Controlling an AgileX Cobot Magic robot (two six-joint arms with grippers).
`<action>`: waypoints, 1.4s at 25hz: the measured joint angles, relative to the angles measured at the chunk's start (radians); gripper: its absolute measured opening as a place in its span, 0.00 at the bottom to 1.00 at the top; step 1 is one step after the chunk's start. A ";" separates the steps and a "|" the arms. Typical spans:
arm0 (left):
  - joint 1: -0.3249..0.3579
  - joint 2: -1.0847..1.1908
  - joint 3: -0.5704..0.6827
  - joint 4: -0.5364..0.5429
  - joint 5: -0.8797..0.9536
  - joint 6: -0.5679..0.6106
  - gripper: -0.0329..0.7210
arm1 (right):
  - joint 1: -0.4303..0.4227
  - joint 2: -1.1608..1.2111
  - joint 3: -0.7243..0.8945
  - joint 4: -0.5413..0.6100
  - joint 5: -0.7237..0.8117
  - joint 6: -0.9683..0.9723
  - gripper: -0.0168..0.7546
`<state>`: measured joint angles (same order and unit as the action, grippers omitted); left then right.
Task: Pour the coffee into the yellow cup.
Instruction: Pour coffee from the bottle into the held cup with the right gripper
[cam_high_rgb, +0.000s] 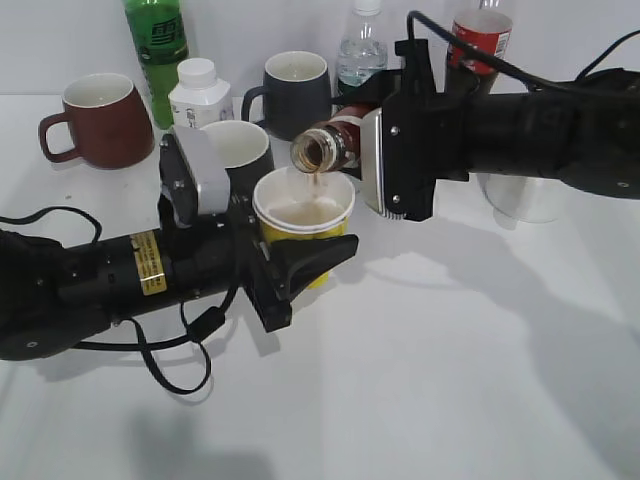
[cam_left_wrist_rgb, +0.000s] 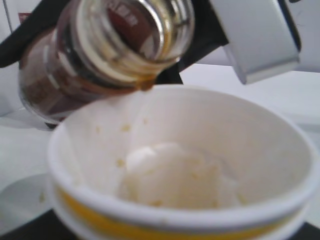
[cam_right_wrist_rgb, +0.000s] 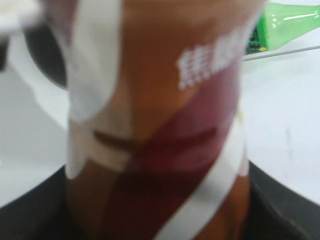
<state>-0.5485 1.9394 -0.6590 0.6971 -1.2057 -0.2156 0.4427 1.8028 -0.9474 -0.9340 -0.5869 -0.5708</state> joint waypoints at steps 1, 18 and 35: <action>0.000 0.000 0.000 0.004 0.001 0.000 0.62 | 0.000 0.000 0.000 0.005 0.000 -0.012 0.67; 0.000 0.006 0.000 0.049 0.013 -0.001 0.62 | 0.000 0.000 0.000 0.052 -0.001 -0.205 0.67; 0.000 0.006 0.000 0.081 0.017 -0.001 0.62 | 0.000 0.000 0.000 0.102 0.000 -0.334 0.67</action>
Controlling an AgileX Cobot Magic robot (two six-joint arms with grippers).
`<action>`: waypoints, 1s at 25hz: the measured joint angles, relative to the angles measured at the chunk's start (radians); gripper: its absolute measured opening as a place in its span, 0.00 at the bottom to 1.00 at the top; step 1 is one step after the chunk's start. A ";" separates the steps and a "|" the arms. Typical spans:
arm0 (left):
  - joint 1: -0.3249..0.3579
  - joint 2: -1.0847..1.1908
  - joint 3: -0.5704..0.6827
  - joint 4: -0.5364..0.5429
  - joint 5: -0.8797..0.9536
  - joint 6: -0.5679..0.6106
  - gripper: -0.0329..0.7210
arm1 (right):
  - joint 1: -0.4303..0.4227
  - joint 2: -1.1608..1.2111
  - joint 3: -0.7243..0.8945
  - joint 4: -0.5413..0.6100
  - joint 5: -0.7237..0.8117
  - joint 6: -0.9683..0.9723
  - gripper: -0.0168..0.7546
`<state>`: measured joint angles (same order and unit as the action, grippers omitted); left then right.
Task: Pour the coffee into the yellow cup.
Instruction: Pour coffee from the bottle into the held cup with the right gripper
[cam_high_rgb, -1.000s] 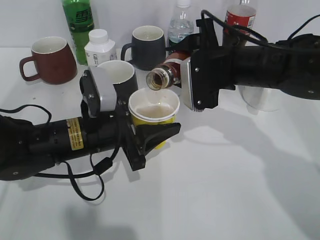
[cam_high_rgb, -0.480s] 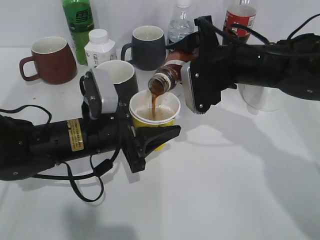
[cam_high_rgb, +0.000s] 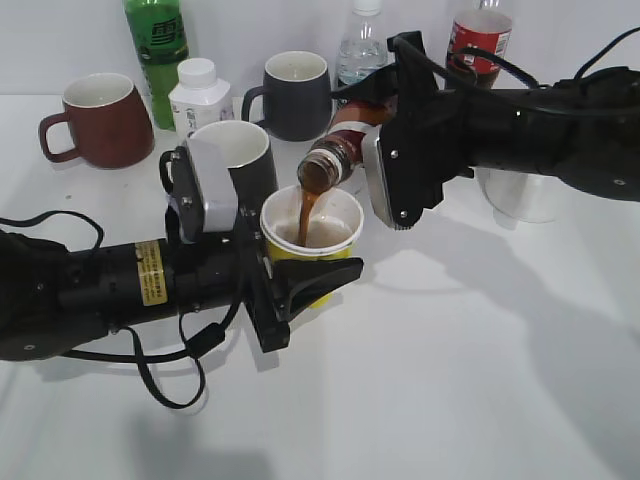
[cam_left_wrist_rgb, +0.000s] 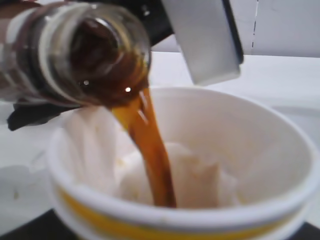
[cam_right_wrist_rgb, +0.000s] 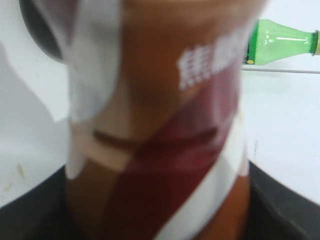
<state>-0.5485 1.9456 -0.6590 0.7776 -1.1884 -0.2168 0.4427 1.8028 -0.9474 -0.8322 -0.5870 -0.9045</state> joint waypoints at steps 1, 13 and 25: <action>0.000 0.000 0.000 0.002 0.001 0.000 0.62 | 0.000 0.000 0.000 0.000 0.000 -0.002 0.67; 0.000 0.000 0.000 0.009 0.006 0.000 0.62 | 0.000 0.000 0.000 0.020 0.000 -0.046 0.67; 0.000 0.001 0.000 0.015 0.010 0.000 0.62 | 0.000 0.000 0.000 0.026 -0.001 -0.089 0.67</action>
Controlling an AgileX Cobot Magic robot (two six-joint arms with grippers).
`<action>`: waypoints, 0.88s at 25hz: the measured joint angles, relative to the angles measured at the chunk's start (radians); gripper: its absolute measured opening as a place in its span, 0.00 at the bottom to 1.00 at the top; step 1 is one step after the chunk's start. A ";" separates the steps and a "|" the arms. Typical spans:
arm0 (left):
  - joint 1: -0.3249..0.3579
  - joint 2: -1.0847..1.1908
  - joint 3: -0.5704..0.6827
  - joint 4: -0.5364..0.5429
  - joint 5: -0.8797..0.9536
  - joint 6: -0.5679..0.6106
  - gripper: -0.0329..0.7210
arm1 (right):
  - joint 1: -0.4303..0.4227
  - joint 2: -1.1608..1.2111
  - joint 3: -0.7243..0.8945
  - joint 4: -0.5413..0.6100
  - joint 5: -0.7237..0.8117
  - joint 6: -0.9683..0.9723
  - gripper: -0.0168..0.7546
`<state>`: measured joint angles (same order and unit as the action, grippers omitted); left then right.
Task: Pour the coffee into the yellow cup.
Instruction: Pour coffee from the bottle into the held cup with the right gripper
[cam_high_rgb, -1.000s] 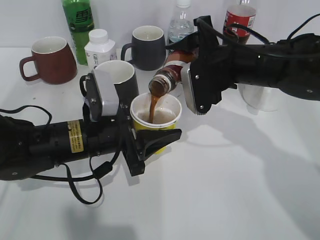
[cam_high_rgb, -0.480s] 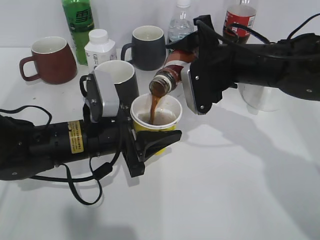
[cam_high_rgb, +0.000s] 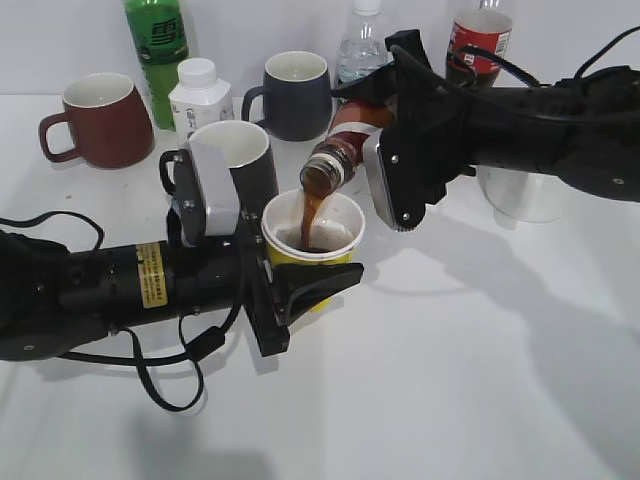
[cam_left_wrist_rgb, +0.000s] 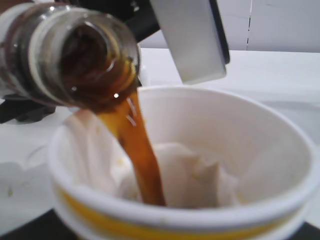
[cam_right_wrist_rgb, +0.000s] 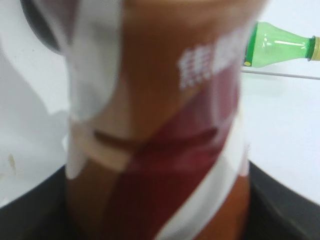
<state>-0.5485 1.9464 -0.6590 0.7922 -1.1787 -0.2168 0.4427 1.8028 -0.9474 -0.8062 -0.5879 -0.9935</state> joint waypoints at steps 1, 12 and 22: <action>0.000 0.000 0.000 0.000 0.001 0.000 0.62 | 0.000 0.000 0.000 0.000 0.000 -0.001 0.67; 0.000 0.000 0.000 0.002 0.005 -0.001 0.62 | 0.000 -0.001 0.000 0.005 -0.010 -0.045 0.67; 0.000 0.000 0.000 0.001 0.004 -0.001 0.62 | 0.000 0.000 0.000 0.040 -0.038 -0.118 0.67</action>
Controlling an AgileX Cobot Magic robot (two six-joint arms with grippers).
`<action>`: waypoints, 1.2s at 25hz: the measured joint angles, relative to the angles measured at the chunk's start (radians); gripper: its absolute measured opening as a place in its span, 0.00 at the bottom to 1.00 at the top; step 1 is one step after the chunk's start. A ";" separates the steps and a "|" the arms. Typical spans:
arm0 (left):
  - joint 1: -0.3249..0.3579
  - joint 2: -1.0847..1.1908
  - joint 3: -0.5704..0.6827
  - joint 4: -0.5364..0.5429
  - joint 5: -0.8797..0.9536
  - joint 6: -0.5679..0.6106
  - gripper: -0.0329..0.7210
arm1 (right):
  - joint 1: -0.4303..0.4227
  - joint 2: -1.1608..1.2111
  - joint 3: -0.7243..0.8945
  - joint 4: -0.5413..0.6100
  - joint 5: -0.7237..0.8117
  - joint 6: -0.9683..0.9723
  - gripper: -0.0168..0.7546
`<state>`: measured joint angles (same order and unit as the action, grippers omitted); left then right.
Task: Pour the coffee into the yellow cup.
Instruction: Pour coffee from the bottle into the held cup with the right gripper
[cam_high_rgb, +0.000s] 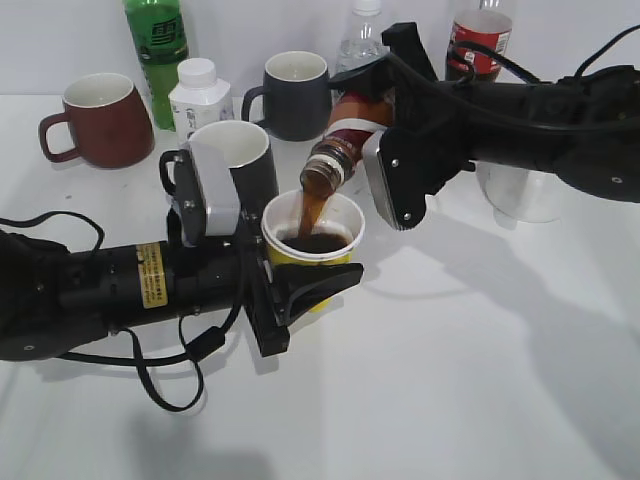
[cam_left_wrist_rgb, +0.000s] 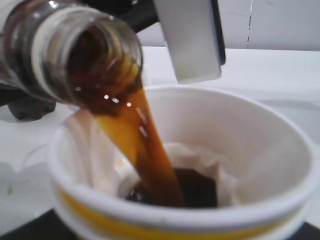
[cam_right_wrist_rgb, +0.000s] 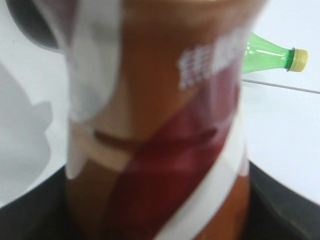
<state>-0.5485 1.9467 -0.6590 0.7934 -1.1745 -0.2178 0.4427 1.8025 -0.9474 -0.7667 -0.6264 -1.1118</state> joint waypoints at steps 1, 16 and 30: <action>0.000 0.000 0.000 0.000 0.000 0.000 0.62 | 0.000 0.000 0.000 0.001 -0.001 -0.001 0.67; 0.000 0.000 0.000 0.000 0.000 -0.001 0.62 | 0.000 0.000 0.000 0.003 -0.003 0.064 0.67; 0.012 -0.002 0.020 -0.018 -0.016 -0.001 0.61 | 0.000 0.000 0.000 -0.048 -0.005 0.545 0.67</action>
<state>-0.5370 1.9442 -0.6390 0.7758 -1.1904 -0.2187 0.4427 1.8025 -0.9474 -0.8149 -0.6310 -0.5668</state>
